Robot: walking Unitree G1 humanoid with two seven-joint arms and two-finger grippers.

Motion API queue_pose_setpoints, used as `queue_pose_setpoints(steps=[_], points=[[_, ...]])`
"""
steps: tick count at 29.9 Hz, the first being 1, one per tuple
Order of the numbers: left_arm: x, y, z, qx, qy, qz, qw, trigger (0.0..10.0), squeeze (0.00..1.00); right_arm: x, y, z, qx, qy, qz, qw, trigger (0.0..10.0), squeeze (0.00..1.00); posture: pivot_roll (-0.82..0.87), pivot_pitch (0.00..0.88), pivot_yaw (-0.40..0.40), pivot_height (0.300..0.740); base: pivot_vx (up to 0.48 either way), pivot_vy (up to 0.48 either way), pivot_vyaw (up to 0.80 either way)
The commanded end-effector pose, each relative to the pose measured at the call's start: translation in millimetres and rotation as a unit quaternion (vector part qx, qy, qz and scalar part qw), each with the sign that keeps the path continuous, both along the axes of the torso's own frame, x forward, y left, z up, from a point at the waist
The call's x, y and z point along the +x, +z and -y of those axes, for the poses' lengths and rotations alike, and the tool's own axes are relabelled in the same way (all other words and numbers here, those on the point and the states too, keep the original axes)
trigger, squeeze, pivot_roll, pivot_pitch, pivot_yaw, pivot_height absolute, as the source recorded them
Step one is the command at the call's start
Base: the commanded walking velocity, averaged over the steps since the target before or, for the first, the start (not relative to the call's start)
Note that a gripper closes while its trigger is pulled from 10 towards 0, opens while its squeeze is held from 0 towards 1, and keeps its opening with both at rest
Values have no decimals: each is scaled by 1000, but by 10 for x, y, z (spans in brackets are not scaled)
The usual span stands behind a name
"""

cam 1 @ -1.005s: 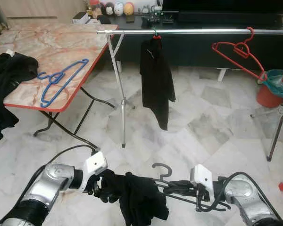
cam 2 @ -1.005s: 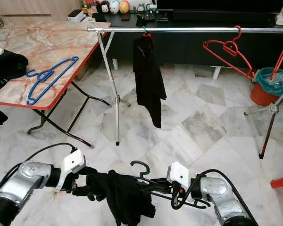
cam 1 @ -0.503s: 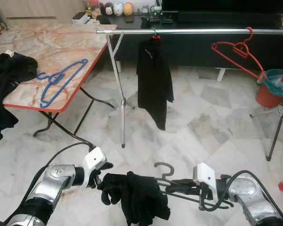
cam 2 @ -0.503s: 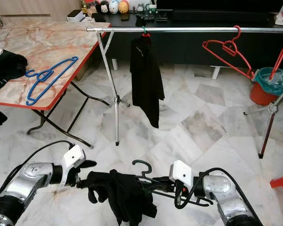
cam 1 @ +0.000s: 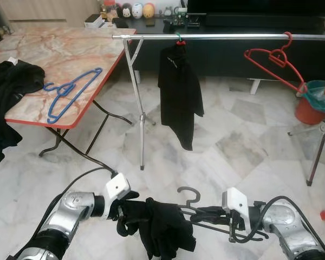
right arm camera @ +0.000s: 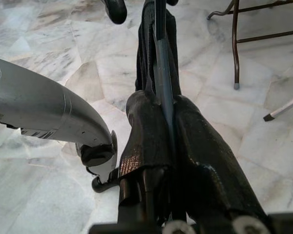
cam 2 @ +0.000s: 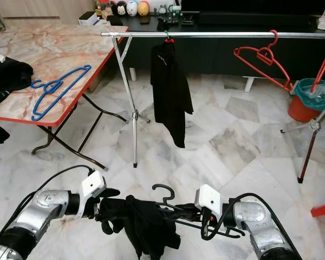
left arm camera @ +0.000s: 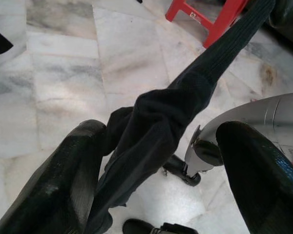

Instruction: Hang hanger

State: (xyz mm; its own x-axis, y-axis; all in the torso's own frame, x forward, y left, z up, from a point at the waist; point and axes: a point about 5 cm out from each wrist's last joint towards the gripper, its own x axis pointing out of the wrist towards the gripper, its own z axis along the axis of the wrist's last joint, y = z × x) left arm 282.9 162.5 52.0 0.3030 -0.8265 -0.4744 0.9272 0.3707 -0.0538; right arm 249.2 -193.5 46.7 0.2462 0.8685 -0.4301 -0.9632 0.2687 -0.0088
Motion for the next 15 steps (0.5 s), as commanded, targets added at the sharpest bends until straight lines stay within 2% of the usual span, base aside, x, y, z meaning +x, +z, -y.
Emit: queue_pose_setpoints(steps=[1,7,13,15], points=[[-26,-42,-120,24,5,-4,1000,10000,0,23,67,-34,16,4,14,1000,0,0,6,41,63,740,0,0,0],[-63,-61,-158,20,0,-14,1000,10000,0,19,71,-26,15,6,12,1000,0,0,10,48,60,740,0,0,0],[-80,-41,-73,3,-17,-19,1000,10000,0,21,68,-62,18,9,11,1000,0,0,12,52,59,740,0,0,0],[-57,-35,6,-2,-24,-14,1000,10000,0,25,69,-95,22,14,10,1000,0,0,12,53,59,740,0,0,0]])
